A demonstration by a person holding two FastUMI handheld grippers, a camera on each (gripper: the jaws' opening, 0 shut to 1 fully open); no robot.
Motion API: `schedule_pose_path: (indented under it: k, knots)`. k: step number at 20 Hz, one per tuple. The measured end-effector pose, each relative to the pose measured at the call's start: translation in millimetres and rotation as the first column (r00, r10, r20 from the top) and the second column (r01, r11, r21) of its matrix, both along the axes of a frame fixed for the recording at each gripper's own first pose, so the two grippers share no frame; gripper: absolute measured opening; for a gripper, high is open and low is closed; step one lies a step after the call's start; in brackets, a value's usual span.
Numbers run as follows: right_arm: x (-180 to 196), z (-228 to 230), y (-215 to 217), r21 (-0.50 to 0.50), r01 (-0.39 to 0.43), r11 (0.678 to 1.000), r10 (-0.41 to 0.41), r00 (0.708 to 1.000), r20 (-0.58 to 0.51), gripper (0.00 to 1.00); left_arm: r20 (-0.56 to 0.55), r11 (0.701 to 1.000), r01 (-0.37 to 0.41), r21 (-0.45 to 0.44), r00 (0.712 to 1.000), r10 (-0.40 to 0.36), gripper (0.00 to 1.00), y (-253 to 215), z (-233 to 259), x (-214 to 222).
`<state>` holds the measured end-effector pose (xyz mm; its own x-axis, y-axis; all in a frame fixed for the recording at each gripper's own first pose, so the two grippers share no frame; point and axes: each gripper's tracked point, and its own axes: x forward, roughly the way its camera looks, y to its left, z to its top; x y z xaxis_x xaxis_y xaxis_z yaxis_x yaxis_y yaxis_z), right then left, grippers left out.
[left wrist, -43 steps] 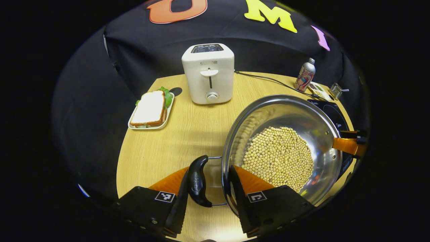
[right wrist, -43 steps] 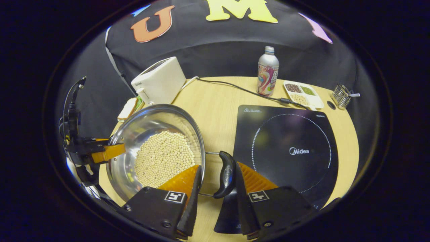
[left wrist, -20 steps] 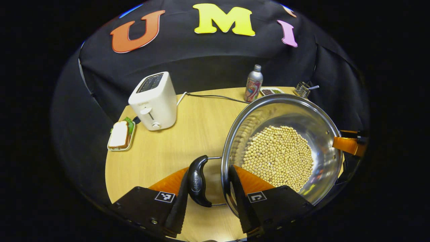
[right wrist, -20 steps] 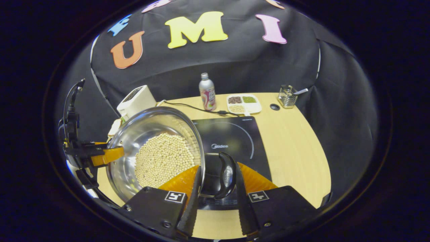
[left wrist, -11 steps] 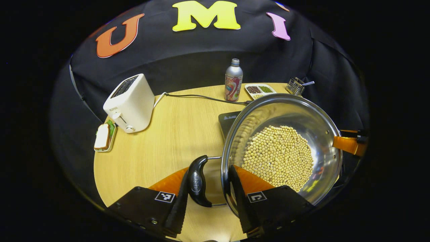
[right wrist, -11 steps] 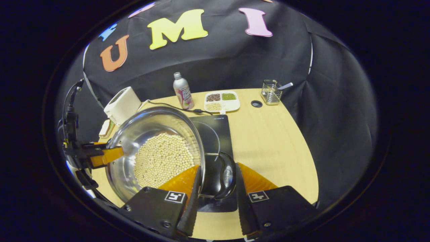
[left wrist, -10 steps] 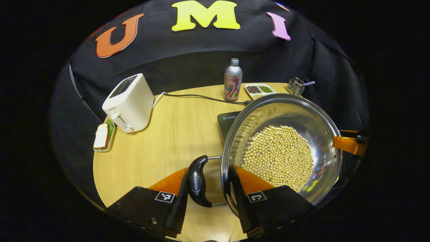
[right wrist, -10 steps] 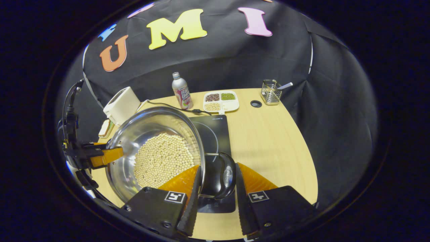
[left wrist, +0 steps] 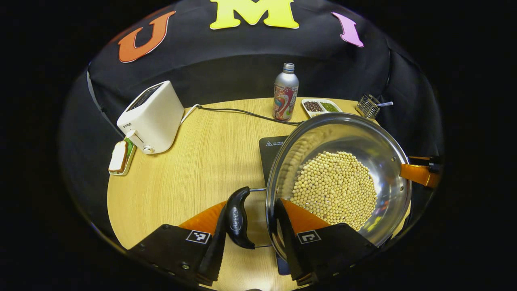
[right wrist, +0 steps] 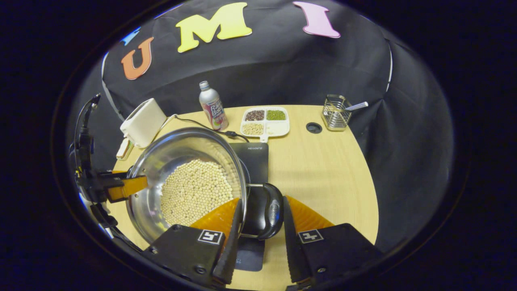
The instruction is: First push the handle of the pot to place it horizontally, then grasp the pot with both hands and set it on the induction cooktop.
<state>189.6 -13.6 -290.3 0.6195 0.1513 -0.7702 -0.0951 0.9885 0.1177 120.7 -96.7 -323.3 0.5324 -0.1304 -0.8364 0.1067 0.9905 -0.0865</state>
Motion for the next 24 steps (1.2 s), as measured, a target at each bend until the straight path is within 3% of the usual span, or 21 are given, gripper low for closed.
schedule_pose_path:
  k: [11, 17, 18, 21, 24]
  knots:
    - [19.9, -18.7, -9.9, -0.013, -0.018, 1.0, 0.017, 0.999, -0.044, 0.52, -0.003, 1.0, 0.003, 0.012, 1.0, -0.003, 0.63, -8.8, -13.2, 20.7]
    - [22.2, -20.4, -10.6, 0.002, -0.039, 0.999, 0.039, 0.999, 0.025, 0.53, 0.037, 1.0, 0.006, 0.021, 0.999, -0.007, 0.63, -8.9, -14.4, 20.6]
    - [23.0, -21.4, -12.0, 0.017, -0.038, 0.999, 0.038, 0.999, 0.031, 0.53, 0.04, 1.0, 0.003, 0.022, 0.999, -0.004, 0.73, -8.7, -14.6, 20.2]
    - [22.1, -21.5, -14.0, 0.016, -0.043, 0.999, 0.042, 0.998, 0.037, 0.53, 0.062, 1.0, -0.007, 0.023, 0.998, 0.006, 0.63, -10.3, -13.7, 20.6]
    - [22.5, -22.1, -13.4, 0.003, -0.037, 0.999, 0.036, 0.998, 0.054, 0.53, 0.075, 1.0, -0.002, 0.026, 0.997, 0.0, 0.63, -10.4, -14.5, 22.3]
